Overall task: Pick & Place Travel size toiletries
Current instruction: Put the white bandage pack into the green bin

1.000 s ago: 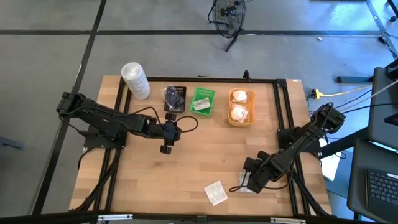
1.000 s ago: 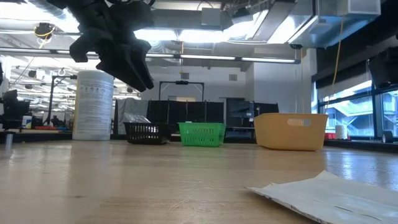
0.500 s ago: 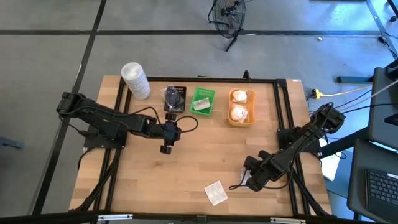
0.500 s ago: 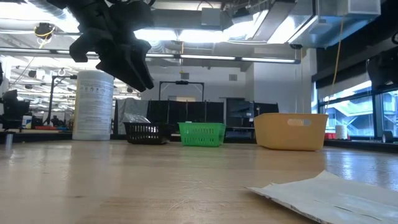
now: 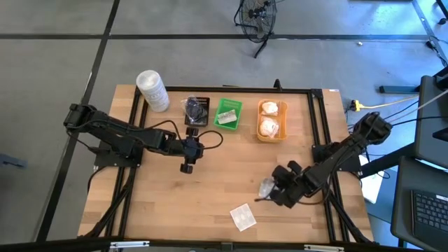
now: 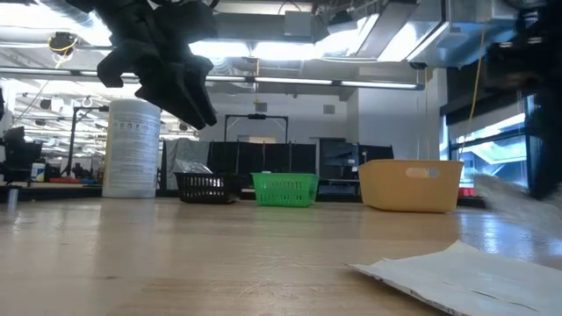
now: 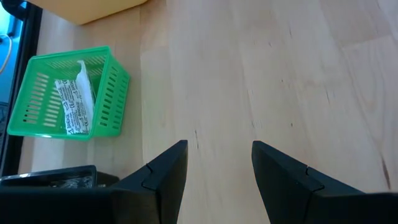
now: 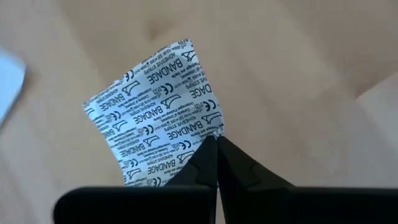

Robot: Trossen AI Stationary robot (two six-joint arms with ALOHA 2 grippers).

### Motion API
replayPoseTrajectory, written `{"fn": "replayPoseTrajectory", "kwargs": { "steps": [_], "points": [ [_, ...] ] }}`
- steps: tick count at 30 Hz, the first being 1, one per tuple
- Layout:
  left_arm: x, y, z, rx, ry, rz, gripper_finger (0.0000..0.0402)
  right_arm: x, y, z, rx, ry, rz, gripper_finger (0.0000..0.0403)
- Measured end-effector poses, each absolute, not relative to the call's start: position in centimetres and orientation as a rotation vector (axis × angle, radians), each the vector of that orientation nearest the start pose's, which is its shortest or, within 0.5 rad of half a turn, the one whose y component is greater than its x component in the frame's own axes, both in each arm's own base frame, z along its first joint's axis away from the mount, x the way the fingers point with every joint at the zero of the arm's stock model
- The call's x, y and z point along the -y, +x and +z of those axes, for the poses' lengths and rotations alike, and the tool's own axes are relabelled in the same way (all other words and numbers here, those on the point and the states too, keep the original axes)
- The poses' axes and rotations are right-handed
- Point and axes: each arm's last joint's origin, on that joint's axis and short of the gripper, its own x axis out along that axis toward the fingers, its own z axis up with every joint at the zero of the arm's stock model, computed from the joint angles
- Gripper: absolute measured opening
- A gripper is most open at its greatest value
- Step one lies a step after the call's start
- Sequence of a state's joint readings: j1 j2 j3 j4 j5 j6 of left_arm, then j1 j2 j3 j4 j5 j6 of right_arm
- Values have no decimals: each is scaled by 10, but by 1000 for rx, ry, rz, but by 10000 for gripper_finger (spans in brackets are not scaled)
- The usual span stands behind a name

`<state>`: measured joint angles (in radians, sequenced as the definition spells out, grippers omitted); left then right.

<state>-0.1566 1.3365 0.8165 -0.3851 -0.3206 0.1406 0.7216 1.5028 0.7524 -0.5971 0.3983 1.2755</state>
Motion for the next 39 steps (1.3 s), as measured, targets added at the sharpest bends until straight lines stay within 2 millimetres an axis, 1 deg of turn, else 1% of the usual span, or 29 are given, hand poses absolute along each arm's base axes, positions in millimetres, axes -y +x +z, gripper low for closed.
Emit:
{"fn": "replayPoseTrajectory", "kwargs": {
  "steps": [6,10,13,20,26,30,35,39],
  "points": [
    [35,255,214,-922,351,75,175,-132,202,161,-952,435,-555,1],
    [39,252,212,-946,351,61,175,-116,210,168,-889,422,-596,1],
    [43,251,212,-949,359,48,175,-106,218,174,-845,415,-591,1],
    [47,248,206,-957,385,40,175,-79,245,189,-705,412,-549,0],
    [43,244,197,-974,436,124,175,-47,265,199,-582,396,-574,0],
    [40,244,198,-965,421,172,175,-24,276,207,-488,380,-599,0],
    [40,245,198,-949,410,180,175,4,284,217,-383,358,-646,0],
    [35,254,205,-853,417,252,175,23,287,222,-323,339,-687,0]
  ]
}}
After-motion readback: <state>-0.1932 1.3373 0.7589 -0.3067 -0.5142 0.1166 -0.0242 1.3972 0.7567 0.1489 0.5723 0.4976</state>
